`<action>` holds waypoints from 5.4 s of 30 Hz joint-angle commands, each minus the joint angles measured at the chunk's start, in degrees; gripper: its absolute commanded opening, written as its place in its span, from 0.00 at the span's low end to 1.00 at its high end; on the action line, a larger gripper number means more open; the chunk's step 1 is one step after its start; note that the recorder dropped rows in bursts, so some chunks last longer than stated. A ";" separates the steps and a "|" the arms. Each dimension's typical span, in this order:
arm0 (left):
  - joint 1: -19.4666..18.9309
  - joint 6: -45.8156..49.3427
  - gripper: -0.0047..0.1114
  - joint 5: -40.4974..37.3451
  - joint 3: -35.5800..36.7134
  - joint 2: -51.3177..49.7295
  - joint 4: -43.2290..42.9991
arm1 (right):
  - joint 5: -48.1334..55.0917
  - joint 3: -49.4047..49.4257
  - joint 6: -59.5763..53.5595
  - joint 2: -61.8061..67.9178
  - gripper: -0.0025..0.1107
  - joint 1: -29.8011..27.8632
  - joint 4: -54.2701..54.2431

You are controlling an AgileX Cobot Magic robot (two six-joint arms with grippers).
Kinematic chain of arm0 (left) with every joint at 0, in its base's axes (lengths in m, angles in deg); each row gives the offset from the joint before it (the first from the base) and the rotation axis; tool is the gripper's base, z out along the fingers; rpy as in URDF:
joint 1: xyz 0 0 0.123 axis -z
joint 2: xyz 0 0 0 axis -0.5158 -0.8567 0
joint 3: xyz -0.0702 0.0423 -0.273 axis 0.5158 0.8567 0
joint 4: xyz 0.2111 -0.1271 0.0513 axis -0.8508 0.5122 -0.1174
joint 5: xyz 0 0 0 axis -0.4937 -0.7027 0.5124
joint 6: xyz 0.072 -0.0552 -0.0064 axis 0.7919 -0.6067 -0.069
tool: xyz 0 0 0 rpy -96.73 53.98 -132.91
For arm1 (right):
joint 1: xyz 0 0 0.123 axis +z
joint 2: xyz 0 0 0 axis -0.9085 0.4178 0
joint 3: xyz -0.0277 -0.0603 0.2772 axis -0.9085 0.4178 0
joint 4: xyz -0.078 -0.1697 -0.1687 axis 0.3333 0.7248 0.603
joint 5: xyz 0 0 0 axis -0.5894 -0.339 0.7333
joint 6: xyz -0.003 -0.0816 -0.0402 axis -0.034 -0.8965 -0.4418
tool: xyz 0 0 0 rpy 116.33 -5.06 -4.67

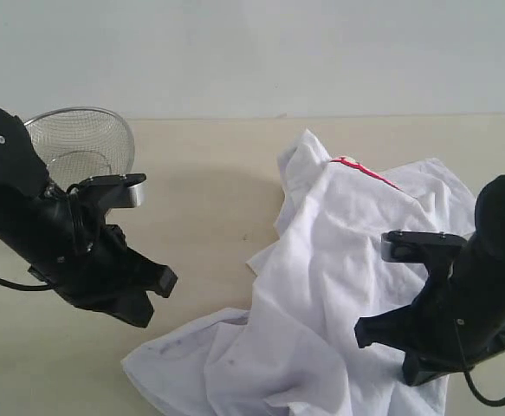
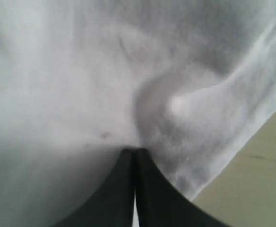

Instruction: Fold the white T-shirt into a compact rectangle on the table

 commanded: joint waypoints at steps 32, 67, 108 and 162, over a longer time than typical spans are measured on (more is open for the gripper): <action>-0.11 1.90 0.08 0.09 -1.53 2.51 -0.17 | 20.12 -21.85 0.36 1.63 0.02 -15.25 18.12; -0.11 3.34 0.08 -0.32 -19.87 -5.11 -0.17 | 19.21 -59.14 -10.70 32.86 0.02 -23.62 11.06; -0.11 3.34 0.08 -0.36 -19.87 -5.11 0.06 | 24.66 -71.72 -19.14 39.17 0.02 -25.43 -6.47; -0.11 3.34 0.08 -0.76 -19.87 -5.11 1.29 | 14.47 -71.72 -0.82 42.77 0.02 -26.50 22.51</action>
